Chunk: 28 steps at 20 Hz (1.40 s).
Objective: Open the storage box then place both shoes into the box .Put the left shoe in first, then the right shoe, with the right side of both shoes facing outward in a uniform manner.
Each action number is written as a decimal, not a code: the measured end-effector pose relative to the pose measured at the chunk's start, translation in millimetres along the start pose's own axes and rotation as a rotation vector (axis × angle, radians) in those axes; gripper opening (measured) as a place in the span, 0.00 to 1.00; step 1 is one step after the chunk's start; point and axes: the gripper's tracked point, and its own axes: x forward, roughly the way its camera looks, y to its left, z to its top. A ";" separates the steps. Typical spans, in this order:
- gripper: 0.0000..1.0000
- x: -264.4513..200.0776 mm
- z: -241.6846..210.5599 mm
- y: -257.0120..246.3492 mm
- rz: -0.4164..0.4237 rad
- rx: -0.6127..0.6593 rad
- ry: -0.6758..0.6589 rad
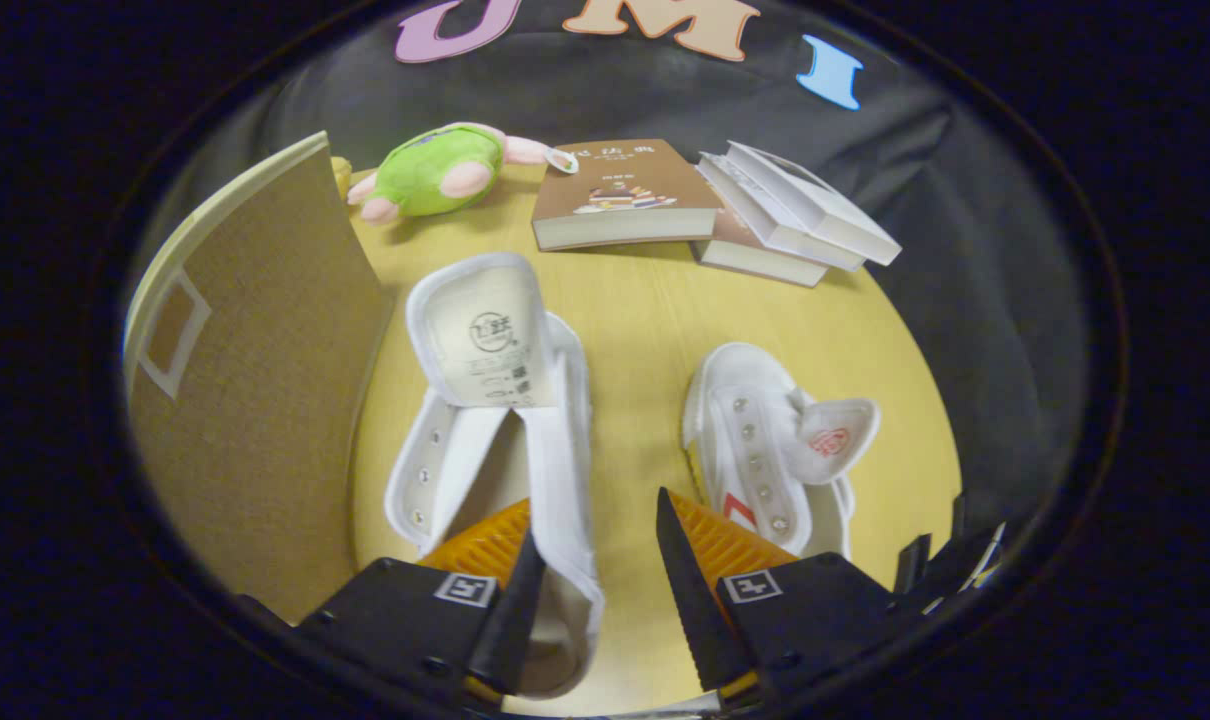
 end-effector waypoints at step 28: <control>0.06 -168.6 113.9 -5.0 -0.051 0.162 -0.317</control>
